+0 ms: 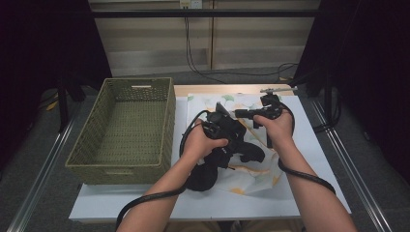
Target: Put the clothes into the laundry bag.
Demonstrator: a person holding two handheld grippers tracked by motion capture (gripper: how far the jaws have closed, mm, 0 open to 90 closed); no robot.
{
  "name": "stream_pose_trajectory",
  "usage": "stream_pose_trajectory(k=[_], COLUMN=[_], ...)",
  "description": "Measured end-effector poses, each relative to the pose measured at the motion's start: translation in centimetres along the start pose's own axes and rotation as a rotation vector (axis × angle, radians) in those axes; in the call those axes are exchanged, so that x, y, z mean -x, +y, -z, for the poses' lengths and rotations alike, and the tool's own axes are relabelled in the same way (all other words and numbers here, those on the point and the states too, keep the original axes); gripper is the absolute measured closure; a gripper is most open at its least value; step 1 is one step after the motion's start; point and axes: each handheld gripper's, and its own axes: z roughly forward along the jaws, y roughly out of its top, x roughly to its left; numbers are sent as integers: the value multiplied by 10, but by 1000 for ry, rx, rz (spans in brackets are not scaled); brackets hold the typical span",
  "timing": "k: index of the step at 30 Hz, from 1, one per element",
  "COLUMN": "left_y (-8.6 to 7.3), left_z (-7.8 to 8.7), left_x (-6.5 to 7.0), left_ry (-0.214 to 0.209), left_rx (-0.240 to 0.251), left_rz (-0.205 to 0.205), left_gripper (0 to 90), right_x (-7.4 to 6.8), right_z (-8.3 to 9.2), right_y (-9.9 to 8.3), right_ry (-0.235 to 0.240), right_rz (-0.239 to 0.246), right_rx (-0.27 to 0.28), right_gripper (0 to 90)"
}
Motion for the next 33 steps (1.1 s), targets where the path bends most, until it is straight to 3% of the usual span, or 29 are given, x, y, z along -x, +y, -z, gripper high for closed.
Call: stream_pose_trajectory(k=[11, 13, 17, 18, 21, 26, 30, 33], left_y=[-2, -2, -3, -4, -5, -8, -11, -15], left_z=[-5, -6, -3, -5, -3, 0, 3, 8], left_x=[-3, -3, -3, -1, -2, -3, 0, 0], left_ry=[8, 6, 10, 7, 9, 10, 23, 4], left_rx=[-19, 6, 6, 38, 11, 11, 16, 24], left_rz=[-8, -4, -27, -6, -34, -69, -75, -74], left_gripper=[343, 328, 279, 273, 263, 195, 126, 110], right_x=[2, 2, 2, 2, 2, 2, 2, 2], right_z=[1, 1, 1, 1, 0, 0, -1, -1], right_y=[-3, -3, -3, -4, -4, -4, -5, -6], right_ry=[-2, -2, -3, -3, -7, -6, -8, -7], right_rz=[-4, -1, -5, -3, -1, 2, 5, 4], right_rx=[1, -3, -4, -3, -7, -9, -12, -13], right_gripper=[900, 900, 900, 900, 900, 900, 900, 900])
